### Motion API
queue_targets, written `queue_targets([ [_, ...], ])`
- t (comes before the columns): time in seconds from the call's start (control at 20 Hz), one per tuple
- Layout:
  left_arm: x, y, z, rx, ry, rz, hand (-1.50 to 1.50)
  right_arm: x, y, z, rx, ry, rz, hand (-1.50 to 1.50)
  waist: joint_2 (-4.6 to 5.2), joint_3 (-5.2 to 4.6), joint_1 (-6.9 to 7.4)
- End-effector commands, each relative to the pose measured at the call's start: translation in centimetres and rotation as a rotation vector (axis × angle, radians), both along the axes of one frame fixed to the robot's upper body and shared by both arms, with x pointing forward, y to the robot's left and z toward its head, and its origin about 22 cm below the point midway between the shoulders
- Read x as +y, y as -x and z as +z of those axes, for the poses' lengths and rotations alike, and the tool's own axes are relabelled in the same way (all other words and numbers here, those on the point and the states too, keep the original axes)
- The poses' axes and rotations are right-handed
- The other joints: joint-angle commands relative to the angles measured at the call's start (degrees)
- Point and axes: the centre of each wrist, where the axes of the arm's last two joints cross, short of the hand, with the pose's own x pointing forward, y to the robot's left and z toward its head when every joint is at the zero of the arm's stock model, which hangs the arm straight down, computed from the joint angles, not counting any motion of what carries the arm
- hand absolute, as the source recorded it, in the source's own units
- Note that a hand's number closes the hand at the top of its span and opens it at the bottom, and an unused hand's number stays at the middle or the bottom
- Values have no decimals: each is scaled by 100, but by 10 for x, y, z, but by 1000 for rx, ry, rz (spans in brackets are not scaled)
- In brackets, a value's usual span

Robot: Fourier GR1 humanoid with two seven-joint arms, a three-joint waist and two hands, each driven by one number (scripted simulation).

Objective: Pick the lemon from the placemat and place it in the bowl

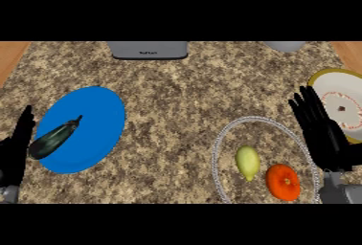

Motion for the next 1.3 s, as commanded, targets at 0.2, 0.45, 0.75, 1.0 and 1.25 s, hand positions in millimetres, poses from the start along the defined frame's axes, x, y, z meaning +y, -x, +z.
queue_targets([
  [0.2,-80,-11,9,-94,214,-366,0,5,27,16,-461,118,-310,150,-137,-71,-722],
  [0.45,-121,-16,15,-86,339,-589,0,42,55,-30,-472,274,-568,-150,13,-54,-465],
  [0.75,-150,-23,13,-88,357,-648,0,62,89,-58,-565,632,-624,-150,42,-65,-147],
  [1.0,-145,-24,20,-64,350,-675,0,37,118,-55,-373,900,-621,-150,52,-88,-82],
  [1.25,-148,-24,24,-80,358,-682,0,18,167,-72,-35,1092,-431,-150,122,-134,8],
])
